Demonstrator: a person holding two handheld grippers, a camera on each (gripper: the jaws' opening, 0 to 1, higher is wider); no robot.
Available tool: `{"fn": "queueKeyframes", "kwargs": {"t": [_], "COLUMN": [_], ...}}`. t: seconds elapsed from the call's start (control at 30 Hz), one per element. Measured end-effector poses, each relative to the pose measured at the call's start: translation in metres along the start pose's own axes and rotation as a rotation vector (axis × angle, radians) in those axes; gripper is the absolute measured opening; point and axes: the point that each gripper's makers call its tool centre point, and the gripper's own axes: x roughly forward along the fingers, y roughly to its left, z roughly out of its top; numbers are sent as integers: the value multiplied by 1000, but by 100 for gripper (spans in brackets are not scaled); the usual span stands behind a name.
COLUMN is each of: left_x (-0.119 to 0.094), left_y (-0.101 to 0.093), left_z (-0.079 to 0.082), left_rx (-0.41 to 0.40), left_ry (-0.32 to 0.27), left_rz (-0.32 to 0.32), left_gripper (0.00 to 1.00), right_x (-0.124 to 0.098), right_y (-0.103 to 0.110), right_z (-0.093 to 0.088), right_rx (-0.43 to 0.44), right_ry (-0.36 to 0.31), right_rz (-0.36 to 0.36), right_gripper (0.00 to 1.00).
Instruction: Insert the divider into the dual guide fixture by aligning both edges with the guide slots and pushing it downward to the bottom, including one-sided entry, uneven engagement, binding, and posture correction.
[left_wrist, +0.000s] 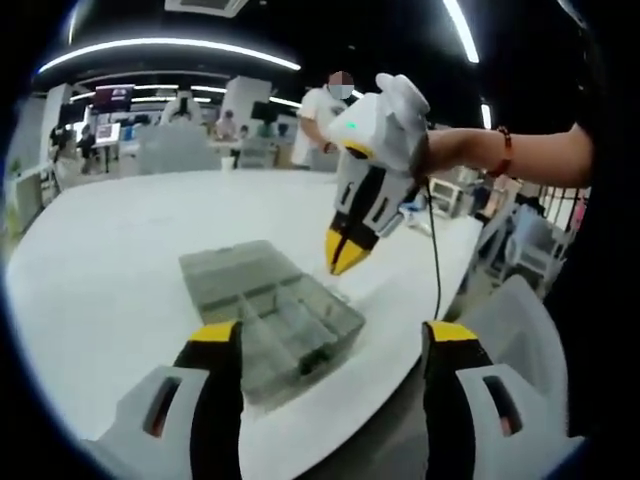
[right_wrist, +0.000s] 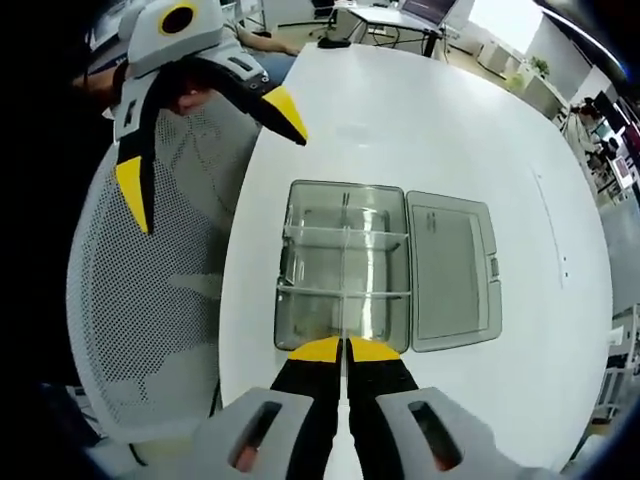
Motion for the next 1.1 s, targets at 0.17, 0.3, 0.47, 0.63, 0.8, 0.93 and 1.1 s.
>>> {"fn": "queueKeyframes", "kwargs": {"t": [0.17,0.3,0.47,0.63,0.8,0.93,1.1], "left_x": [1,0,-2,-3,-5,-6,-6], "left_y": [0,1,1,1,3,4,3], "left_z": [0,0,0,0,-1,0,1], "left_rx": [0,-7,-8,-15,-15,-16,-15], "left_ry": [0,-3,-4,-9,-5,-11,-11], "left_rz": [-2,0,4,7,11,12,12], "left_gripper": [72,72,72,72,72,72,72], "right_x": [0,-1,-1,1,0,0,-1], "right_y": [2,-1,-1,0,-2,0,1], "right_z": [-1,-1,0,0,-2,-1,0], "right_rx": [15,2,-6,-15,-17,-16,-15], "right_ry": [8,28,41,58,79,75,83], "right_rz": [18,12,23,31,31,34,35], "right_gripper": [0,0,0,0,0,0,0]}}
